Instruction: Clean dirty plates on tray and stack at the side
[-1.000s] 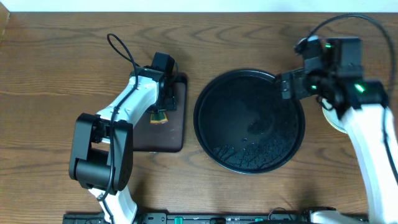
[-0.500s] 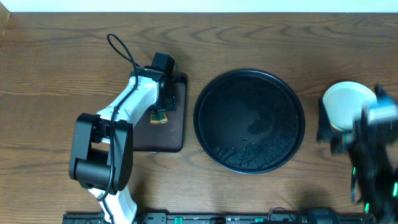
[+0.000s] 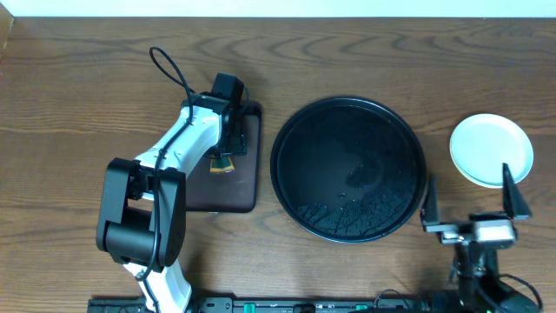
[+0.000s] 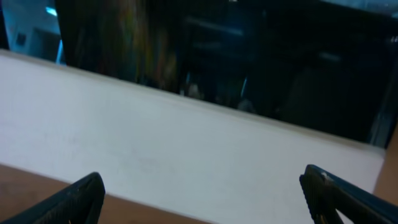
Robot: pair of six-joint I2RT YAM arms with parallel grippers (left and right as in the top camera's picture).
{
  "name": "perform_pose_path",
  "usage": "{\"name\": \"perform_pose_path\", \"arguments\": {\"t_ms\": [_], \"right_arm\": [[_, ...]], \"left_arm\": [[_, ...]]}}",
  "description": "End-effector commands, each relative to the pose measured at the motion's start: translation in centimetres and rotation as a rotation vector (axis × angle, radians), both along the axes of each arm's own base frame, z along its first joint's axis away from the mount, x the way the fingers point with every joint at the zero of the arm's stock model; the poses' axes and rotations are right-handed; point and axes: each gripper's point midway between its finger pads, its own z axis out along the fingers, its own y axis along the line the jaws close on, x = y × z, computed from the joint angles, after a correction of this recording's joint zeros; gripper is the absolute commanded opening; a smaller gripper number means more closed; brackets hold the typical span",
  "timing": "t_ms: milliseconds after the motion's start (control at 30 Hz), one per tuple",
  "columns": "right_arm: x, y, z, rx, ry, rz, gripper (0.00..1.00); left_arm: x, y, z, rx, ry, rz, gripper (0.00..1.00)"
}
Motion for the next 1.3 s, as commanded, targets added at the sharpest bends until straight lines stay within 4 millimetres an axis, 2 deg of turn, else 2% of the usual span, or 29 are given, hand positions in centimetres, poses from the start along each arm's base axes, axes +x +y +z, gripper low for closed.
{"name": "perform_pose_path", "arguments": {"t_ms": [0,167,433,467,567,800,967,1267], "right_arm": [[1.3,0.2,-3.2,-0.015,0.018,0.005,0.99],[2.8,0.3,-7.5,0.009,0.099,0.016,0.99],[3.8,0.3,-12.0,0.018,0.265,0.019,0.99],[3.9,0.3,-13.8,0.015,0.339,0.018,0.99],[3.9,0.3,-17.1,0.011,0.473,0.015,0.99],[4.1,-0.7,-17.0,0.021,0.468,-0.047,0.99],[4.1,-3.0,-16.9,0.168,0.468,-0.155,0.99],[4.1,-3.0,-16.9,0.207,0.47,-0.148,0.99]], "left_arm": [[-0.1,0.3,-0.1,0.014,0.003,-0.001,0.8],[0.0,0.3,0.0,0.014,0.003,-0.001,0.8],[-0.1,0.3,-0.1,0.014,0.003,-0.001,0.8],[-0.1,0.3,-0.1,0.014,0.003,-0.001,0.81],[-0.1,0.3,-0.1,0.014,0.003,-0.001,0.81],[-0.1,0.3,-0.1,0.014,0.003,-0.001,0.8],[-0.1,0.3,-0.1,0.014,0.003,-0.001,0.81],[-0.1,0.3,-0.1,0.014,0.003,-0.001,0.8]]}}
